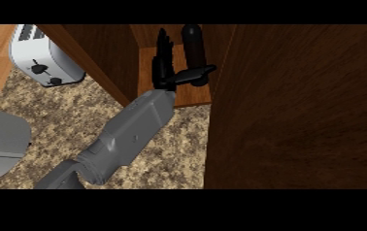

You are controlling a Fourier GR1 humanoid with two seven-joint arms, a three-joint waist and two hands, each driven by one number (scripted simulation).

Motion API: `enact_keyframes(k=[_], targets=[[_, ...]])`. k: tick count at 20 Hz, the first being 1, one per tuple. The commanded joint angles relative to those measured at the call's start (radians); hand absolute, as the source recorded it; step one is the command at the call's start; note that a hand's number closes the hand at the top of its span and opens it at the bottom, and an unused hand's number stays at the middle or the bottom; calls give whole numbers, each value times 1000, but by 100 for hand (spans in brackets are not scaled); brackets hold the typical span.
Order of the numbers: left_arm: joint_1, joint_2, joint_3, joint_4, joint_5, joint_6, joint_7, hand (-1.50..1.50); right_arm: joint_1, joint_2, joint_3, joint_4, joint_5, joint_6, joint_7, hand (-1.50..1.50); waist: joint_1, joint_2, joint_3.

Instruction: Pick up the wine, place it into the cabinet and close the cabinet

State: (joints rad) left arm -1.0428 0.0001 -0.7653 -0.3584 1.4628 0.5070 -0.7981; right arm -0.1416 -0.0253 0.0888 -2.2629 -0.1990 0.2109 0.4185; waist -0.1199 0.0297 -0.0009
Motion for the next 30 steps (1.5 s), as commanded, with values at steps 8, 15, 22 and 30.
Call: enact_keyframes(k=[8, 15, 22, 30], targets=[[-5, 0, -44, -113, 64, 36, -72, -150, 42, -8, 16, -43, -8, 3, 31, -150, 32, -12, 0], [59, 0, -120, -191, 92, -5, -90, -150, 8, -8, -10, -63, -25, -36, 90, -150, 51, -16, 0], [138, 0, -170, -276, 69, 46, -151, -150, 62, 12, 40, -88, 58, -48, 55, -150, 83, -24, 1], [168, 0, -136, -329, -33, 76, -153, -150, 25, -6, -20, -43, 20, -52, 64, -150, 107, -29, 1]])
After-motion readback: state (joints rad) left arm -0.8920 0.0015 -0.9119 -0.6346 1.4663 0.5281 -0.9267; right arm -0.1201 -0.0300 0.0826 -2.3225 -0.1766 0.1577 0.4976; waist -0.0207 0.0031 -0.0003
